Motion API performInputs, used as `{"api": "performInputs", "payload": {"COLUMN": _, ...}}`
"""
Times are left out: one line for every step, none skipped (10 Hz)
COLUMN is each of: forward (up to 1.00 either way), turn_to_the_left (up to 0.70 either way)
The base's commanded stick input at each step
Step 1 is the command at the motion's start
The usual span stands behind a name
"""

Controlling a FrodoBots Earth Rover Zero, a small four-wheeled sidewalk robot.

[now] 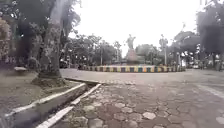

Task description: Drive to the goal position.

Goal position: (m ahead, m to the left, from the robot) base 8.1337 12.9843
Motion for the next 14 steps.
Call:
{"api": "performInputs", "payload": {"forward": 0.70, "turn_to_the_left": 0.00}}
{"api": "performInputs", "payload": {"forward": 0.70, "turn_to_the_left": 0.00}}
{"api": "performInputs", "payload": {"forward": 0.70, "turn_to_the_left": 0.00}}
{"api": "performInputs", "payload": {"forward": 0.70, "turn_to_the_left": 0.00}}
{"api": "performInputs", "payload": {"forward": 0.70, "turn_to_the_left": 0.00}}
{"api": "performInputs", "payload": {"forward": 0.70, "turn_to_the_left": 0.00}}
{"api": "performInputs", "payload": {"forward": 0.70, "turn_to_the_left": 0.00}}
{"api": "performInputs", "payload": {"forward": 0.70, "turn_to_the_left": 0.00}}
{"api": "performInputs", "payload": {"forward": 0.70, "turn_to_the_left": 0.00}}
{"api": "performInputs", "payload": {"forward": 0.70, "turn_to_the_left": 0.00}}
{"api": "performInputs", "payload": {"forward": 0.70, "turn_to_the_left": 0.00}}
{"api": "performInputs", "payload": {"forward": 0.50, "turn_to_the_left": 0.00}}
{"api": "performInputs", "payload": {"forward": 0.45, "turn_to_the_left": 0.00}}
{"api": "performInputs", "payload": {"forward": 0.59, "turn_to_the_left": 0.00}}
